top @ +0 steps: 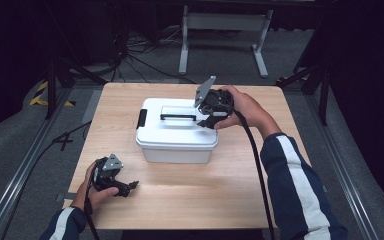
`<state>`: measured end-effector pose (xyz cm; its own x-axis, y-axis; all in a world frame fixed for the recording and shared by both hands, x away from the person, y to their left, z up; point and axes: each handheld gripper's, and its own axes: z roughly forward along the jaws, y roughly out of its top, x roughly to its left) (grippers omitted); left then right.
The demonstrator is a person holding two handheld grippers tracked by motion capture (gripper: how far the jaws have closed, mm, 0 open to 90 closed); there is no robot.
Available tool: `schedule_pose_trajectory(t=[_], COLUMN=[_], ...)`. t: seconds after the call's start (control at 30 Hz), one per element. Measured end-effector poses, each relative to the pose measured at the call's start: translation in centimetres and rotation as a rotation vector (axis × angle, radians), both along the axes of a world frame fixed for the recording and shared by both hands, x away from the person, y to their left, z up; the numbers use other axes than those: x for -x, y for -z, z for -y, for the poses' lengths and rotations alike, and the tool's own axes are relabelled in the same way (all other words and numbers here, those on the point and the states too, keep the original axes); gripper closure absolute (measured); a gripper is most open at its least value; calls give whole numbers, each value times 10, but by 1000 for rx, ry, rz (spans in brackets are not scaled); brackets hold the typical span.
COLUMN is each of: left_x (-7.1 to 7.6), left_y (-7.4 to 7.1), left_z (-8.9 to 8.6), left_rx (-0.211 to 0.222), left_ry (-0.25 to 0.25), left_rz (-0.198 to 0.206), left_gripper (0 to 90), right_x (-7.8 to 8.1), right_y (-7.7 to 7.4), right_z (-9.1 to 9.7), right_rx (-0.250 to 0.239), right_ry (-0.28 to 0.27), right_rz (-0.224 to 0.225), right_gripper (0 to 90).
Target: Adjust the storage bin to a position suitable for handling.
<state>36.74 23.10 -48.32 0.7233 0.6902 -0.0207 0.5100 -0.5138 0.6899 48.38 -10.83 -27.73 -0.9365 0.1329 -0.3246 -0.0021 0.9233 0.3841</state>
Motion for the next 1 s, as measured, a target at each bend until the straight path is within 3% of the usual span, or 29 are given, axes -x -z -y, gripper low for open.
schedule_pose_trajectory(t=[0.37,0.57,1.0], left_x=[0,0,0], left_y=[-1,-1,-1], left_z=[0,0,0], left_rx=[-9,-9,-9], left_ry=[3,3,3], left_rz=[-5,-7,-6], left_gripper=[1,2,2], right_x=[-11,-12,-12], right_y=[6,5,9], right_z=[-21,-29,-49], right_rx=[34,37,103], right_ry=[-21,-42,-76], right_rz=[-14,-2,27], right_gripper=[452,549,727])
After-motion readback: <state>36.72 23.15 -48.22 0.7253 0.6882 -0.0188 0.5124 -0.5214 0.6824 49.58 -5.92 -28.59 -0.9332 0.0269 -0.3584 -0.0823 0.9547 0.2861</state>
